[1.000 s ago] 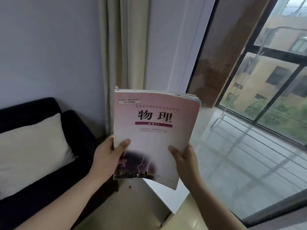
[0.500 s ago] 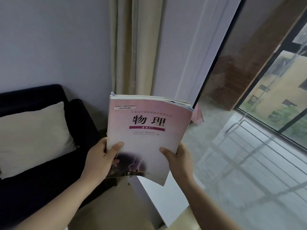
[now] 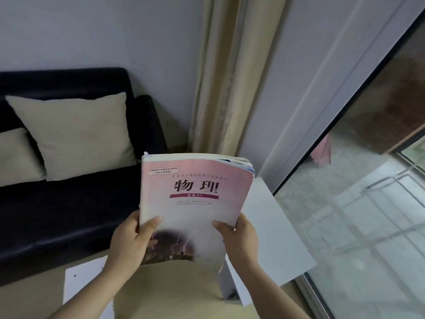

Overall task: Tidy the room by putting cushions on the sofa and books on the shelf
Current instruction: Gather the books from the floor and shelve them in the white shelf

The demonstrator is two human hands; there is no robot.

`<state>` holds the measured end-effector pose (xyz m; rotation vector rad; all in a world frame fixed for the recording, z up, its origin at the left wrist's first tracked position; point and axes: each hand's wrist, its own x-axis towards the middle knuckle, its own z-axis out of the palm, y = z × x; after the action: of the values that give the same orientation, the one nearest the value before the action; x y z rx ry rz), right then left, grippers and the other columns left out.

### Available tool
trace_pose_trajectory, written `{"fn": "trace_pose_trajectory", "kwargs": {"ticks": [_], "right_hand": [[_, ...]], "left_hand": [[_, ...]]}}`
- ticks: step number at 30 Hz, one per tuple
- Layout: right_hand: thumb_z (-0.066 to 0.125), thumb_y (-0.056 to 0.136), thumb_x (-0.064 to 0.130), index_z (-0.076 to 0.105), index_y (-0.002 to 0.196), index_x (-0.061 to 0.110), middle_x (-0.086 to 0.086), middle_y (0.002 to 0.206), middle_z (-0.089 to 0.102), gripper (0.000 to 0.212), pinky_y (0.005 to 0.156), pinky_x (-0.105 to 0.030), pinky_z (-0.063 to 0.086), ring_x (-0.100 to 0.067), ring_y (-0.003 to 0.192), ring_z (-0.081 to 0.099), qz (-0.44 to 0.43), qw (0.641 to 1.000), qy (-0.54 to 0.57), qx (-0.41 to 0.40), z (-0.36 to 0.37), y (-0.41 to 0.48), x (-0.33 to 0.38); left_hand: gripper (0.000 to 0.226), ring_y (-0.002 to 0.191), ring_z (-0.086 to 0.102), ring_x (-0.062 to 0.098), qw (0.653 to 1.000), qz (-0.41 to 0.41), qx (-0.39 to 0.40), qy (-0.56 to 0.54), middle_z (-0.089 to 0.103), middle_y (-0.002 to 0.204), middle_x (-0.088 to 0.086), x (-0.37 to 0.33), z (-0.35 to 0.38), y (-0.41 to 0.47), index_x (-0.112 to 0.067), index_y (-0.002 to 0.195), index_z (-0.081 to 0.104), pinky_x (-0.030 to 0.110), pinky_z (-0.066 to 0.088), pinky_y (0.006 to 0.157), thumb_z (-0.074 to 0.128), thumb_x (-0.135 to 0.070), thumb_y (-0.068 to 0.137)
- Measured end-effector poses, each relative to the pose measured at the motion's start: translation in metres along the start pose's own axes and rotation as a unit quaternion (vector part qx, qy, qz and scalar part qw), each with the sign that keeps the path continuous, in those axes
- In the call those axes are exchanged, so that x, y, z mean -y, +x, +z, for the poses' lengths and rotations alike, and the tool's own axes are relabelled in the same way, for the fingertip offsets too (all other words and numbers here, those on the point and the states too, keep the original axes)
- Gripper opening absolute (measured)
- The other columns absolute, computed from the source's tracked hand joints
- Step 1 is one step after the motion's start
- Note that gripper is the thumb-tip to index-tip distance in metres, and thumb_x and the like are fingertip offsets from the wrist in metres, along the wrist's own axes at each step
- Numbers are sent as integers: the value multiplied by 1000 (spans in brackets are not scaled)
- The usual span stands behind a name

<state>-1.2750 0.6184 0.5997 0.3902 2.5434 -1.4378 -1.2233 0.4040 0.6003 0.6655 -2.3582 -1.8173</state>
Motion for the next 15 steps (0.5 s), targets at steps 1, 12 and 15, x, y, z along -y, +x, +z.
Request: {"fn": "trace_pose_trajectory", "kwargs": {"ticks": [1,12,15], "right_hand": [[70,81,34,62,98,26,10,83,69,20,60,-28,47,-14,75,64,5,1000,-6,8,18,2,-10],[68,84,38,60,100,28,15,79,65,20,55,-18,35,-2,71,58,18,996,-73,39,167,31,-156],[67,85,37,59,101,27,15,81,65,20,56,-18,37,-3,73,58,10,996,-83,34,207,51,-215]], "left_hand": [[16,72,69,9,1000,-9,-7,2,68,92,1,19,-4,2,-21,103,61,31,60,65,61,-29,89],[28,71,68,16,994,-98,-48,27,67,92,4,224,6,21,-13,113,58,39,60,67,59,-30,90],[24,69,68,15,994,-93,-42,34,66,86,2,295,26,38,-17,109,59,39,60,66,58,-33,91]]}}
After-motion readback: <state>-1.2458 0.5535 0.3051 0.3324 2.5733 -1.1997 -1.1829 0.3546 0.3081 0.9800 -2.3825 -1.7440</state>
